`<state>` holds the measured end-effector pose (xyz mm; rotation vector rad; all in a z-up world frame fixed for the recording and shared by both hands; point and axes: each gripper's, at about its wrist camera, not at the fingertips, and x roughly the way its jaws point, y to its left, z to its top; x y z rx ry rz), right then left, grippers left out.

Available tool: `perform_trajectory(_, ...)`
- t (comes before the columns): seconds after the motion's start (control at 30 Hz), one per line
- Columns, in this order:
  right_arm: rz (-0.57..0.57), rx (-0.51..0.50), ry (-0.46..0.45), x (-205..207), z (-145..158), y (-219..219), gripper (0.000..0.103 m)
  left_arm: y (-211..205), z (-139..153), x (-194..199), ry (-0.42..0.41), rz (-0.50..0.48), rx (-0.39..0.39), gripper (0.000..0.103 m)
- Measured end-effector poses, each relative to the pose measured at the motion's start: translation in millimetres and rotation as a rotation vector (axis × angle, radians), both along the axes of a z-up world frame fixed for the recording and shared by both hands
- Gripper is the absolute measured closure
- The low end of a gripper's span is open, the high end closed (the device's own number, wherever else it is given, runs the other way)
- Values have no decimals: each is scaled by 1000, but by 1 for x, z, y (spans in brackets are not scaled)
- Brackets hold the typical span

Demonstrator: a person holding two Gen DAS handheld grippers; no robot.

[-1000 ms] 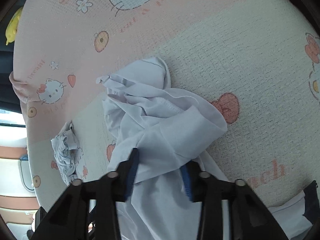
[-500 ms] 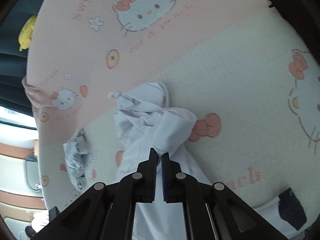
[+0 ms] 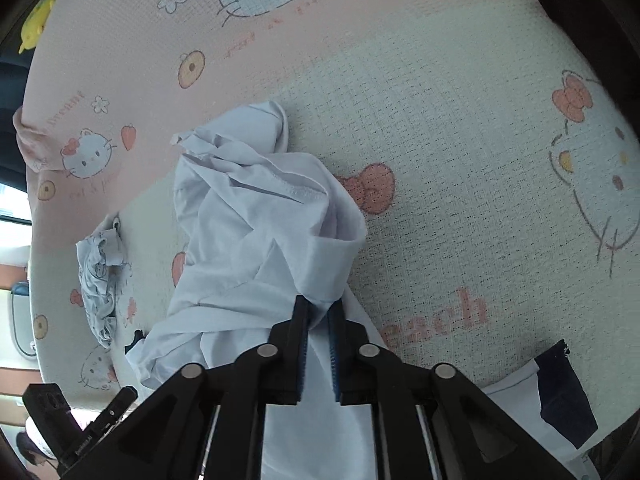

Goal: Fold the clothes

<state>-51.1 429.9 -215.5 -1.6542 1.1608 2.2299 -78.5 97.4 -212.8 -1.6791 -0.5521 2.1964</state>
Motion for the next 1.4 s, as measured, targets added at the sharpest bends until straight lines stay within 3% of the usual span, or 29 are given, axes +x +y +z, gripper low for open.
perform_trajectory(0.1, -1, 3, 5, 0, 12, -11, 56, -4, -7, -6, -25, -24, -5, 86)
perform_trajectory(0.2, -6, -35, 24, 2, 24, -28, 56, -10, -24, -11, -71, -15, 29, 63)
perform_trajectory(0.23, 3, -54, 22, 2, 25, -37, 56, -12, -31, -12, -78, -4, 40, 51)
perform_trajectory(0.27, 26, -63, 13, -1, 25, -47, 56, -14, -39, -12, -86, 7, 48, 44)
perform_trajectory(0.3, 51, -70, 2, -5, 26, -58, 56, -14, -49, -12, -93, 13, 46, 44)
perform_trajectory(0.33, 76, -77, -9, -9, 26, -69, 56, -13, -57, -11, -91, 16, 45, 45)
perform_trajectory(0.43, 140, -4, -53, -14, 25, -93, 56, -5, -56, 2, 20, -17, 50, 24)
perform_trajectory(0.47, 138, 4, -65, -16, 25, -96, 56, -2, -55, 6, 56, -35, 39, 24)
perform_trajectory(0.67, 81, -10, -114, -24, 26, -111, 56, 37, -39, 20, 183, -247, -287, 24)
perform_trajectory(0.73, 81, 2, -123, -26, 28, -117, 56, 34, -30, 20, 219, -260, -312, 24)
perform_trajectory(0.93, 89, -50, -144, -46, 21, -137, 56, 3, -11, 3, 261, -263, -244, 24)
perform_trajectory(1.03, 78, -107, -154, -58, 10, -143, 56, -1, -12, -10, 235, -303, -187, 24)
perform_trajectory(1.17, 36, -196, -183, -69, -8, -149, 56, 2, -16, -27, 183, -330, -77, 24)
perform_trajectory(1.33, 14, -192, -218, -84, -23, -153, 56, 21, -19, -36, 187, -404, -55, 24)
perform_trajectory(1.4, 27, -164, -226, -90, -27, -156, 56, 30, -22, -34, 232, -442, -71, 38)
